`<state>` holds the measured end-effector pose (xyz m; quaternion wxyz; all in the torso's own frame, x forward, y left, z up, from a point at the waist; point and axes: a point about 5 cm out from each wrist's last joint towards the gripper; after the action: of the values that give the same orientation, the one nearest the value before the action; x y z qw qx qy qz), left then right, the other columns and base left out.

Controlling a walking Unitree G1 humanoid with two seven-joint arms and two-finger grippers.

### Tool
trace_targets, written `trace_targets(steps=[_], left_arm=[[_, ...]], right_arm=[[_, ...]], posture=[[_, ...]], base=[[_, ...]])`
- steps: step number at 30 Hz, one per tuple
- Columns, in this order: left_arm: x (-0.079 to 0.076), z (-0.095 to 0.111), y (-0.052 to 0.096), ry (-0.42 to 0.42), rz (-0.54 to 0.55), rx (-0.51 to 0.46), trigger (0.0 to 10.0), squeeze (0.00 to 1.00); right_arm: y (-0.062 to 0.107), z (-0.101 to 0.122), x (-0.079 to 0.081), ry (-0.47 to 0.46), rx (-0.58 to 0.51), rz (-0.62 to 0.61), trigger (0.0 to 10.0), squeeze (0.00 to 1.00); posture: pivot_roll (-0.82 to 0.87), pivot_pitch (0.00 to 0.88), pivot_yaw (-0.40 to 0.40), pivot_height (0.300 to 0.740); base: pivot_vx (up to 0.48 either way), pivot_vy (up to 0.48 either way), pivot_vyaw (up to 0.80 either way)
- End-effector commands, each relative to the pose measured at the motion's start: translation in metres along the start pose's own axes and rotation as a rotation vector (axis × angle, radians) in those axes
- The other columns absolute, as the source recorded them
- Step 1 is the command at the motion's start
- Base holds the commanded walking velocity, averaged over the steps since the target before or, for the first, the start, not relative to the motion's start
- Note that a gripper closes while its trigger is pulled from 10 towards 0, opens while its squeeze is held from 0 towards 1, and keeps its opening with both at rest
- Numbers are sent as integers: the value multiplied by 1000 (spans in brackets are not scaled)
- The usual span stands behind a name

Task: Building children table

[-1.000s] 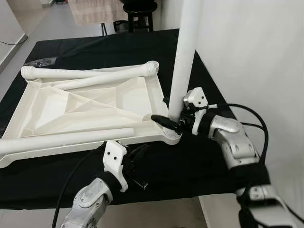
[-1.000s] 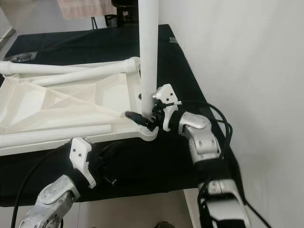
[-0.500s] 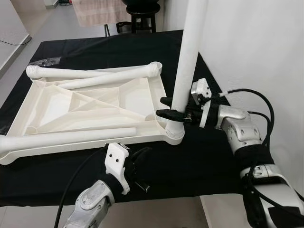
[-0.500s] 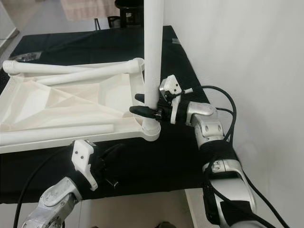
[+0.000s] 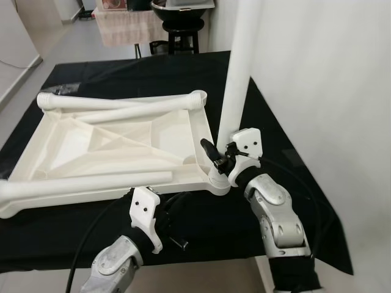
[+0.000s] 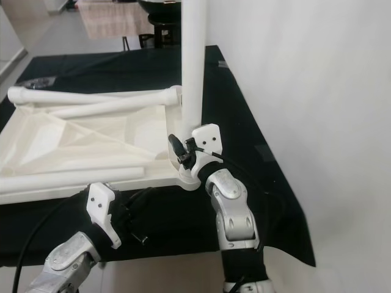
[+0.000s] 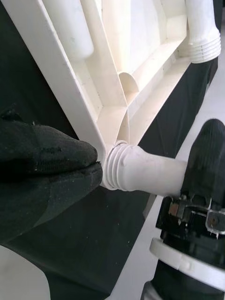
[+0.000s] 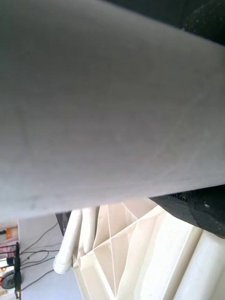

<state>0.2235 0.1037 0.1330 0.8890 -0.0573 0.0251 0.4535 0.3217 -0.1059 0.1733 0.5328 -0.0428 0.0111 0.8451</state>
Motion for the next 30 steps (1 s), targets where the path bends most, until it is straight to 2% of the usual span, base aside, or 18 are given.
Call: trace_targets(steps=[1,2,3,6,7,8,9,10,11,12,13,14,18,20,23,24,25,30], left_arm=[[3,-4,2,2,6,21,10000,0],[3,-4,3,0,10,20,10000,0],[4,-4,2,-2,17,18,10000,0],[4,-3,2,-3,21,17,10000,0],[4,-3,2,-3,20,18,10000,0],[4,-3,2,-2,19,18,10000,0],[4,-3,2,-1,15,20,10000,0],[4,-3,2,-1,15,20,10000,0],[4,-3,1,1,10,21,10000,0],[4,-3,1,1,10,21,10000,0],[3,-3,1,2,9,21,10000,0],[3,-3,1,3,7,20,10000,0],[2,-3,0,4,6,19,10000,0],[1,-3,0,3,10,18,10000,0],[1,-3,0,3,11,17,10000,0],[1,-3,0,3,12,17,10000,0],[1,-3,0,1,14,17,10000,0],[0,-3,1,0,16,17,10000,0]], right_arm=[[2,-31,-1,-58,147,-23,0,0],[-1,-30,-1,-60,146,-21,0,0],[-3,-28,0,-62,145,-24,10000,0],[-5,-25,3,-72,128,16,10000,0],[-3,-20,8,-74,117,43,10000,1000],[-3,-15,11,-74,103,72,10000,1000],[-2,-7,17,-83,66,185,10000,1000],[-2,-7,17,-83,66,185,10000,1000],[-2,2,21,-73,19,315,10000,1000],[-2,2,21,-73,19,315,10000,1000],[-2,7,19,-49,-6,413,10000,329],[-4,11,14,-14,-20,494,10000,0],[-8,17,5,31,-34,623,10000,0],[-15,20,-8,49,-25,709,10000,0],[-17,20,-11,44,-18,725,10000,0],[-19,20,-13,34,-10,751,9647,0],[-22,19,-20,9,18,783,0,0],[-20,18,-29,-13,35,797,0,0]], posture=[[0,121,6,740],[0,121,6,740],[2,121,7,740],[2,119,6,740],[4,119,8,740],[6,119,8,740],[1,119,11,740],[1,119,11,740],[1,118,11,740],[1,118,11,740],[1,118,9,740],[6,117,4,740],[13,116,-2,740],[18,115,-9,740],[20,115,-10,740],[24,115,-13,740],[28,117,-14,740],[38,122,-12,740]], base=[[0,0,0],[0,0,0],[0,0,0],[0,0,0],[0,0,0],[0,0,0],[0,0,0],[0,0,0],[0,0,0],[0,0,0],[0,0,0],[0,0,0],[0,0,0],[0,0,0],[0,0,0],[0,0,0],[0,0,0],[0,0,0]])
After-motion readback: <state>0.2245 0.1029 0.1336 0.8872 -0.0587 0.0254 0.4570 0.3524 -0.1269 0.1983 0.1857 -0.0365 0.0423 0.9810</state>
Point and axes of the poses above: a point about 5 cm out from each wrist's last joint towards the gripper, its own y axis pointing back from the gripper into the wrist, its own z axis along the axis of the wrist's last joint, x = y × z, and after that the axes turned 1 degree about y, right-handed
